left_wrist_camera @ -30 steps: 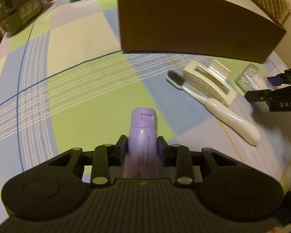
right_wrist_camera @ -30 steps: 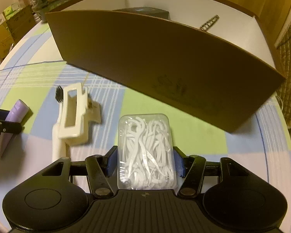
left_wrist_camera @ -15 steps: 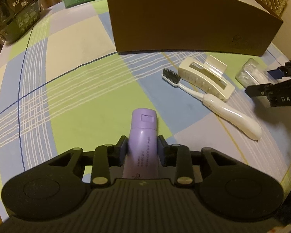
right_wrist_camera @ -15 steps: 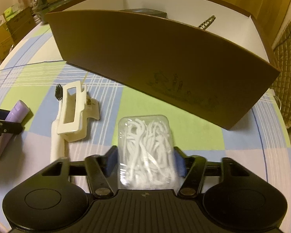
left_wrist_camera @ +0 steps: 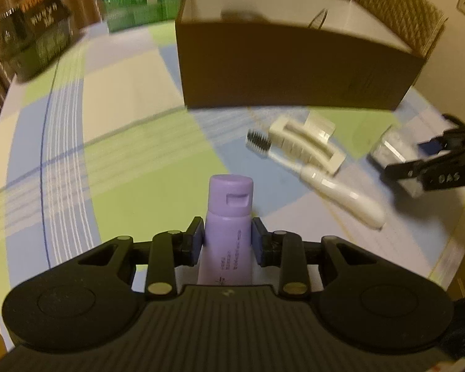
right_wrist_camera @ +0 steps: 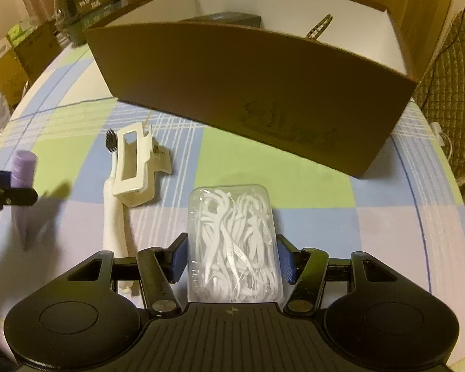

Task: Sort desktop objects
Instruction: 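Carry the purple tube toward the box with left tool while right carries the floss box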

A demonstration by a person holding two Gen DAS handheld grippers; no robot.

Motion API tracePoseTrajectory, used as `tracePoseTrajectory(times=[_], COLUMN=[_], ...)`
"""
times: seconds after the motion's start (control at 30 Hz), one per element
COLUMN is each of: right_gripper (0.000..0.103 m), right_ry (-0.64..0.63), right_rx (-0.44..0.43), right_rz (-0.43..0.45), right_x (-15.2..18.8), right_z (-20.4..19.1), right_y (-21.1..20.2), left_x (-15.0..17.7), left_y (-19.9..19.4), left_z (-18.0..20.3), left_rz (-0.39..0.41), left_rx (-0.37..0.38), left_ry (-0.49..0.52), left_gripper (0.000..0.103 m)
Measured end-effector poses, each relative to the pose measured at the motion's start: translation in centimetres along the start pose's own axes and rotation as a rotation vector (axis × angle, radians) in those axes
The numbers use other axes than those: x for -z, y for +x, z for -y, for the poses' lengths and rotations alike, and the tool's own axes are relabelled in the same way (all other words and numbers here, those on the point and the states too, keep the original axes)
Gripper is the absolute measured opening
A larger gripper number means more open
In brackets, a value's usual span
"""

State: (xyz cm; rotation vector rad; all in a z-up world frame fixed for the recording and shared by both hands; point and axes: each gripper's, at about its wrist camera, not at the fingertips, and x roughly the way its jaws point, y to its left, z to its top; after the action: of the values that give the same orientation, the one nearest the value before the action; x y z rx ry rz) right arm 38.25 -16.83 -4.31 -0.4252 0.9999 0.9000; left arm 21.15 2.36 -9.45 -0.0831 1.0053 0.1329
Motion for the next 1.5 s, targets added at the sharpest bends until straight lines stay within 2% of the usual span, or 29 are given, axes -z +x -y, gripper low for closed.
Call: tracePoseTrajectory(times=[0.37, 1.07, 1.5], right_gripper=[0.055, 0.055, 0.055], right_ry=[0.009, 0.001, -0.039], right_rx=[0.008, -0.001, -0.026], right_rz=[0.065, 0.138, 0.229], right_x=[0.1, -0.4, -3.9], right_z=[-0.2, -0.6, -0.6], right_y=[-2.5, -6.2, -8.2], left_x=[-1.6, -2.9, -7.8], left_y=[-2.9, -5.8, -6.7], left_z=[1.0, 3.3, 5.1], left_rz=[0.107, 0.199, 0.293], left_rx=[0.009, 0.055, 0.098], left_ry=[0.013, 0.067, 0.125], left_gripper=[0.027, 0.027, 0.027])
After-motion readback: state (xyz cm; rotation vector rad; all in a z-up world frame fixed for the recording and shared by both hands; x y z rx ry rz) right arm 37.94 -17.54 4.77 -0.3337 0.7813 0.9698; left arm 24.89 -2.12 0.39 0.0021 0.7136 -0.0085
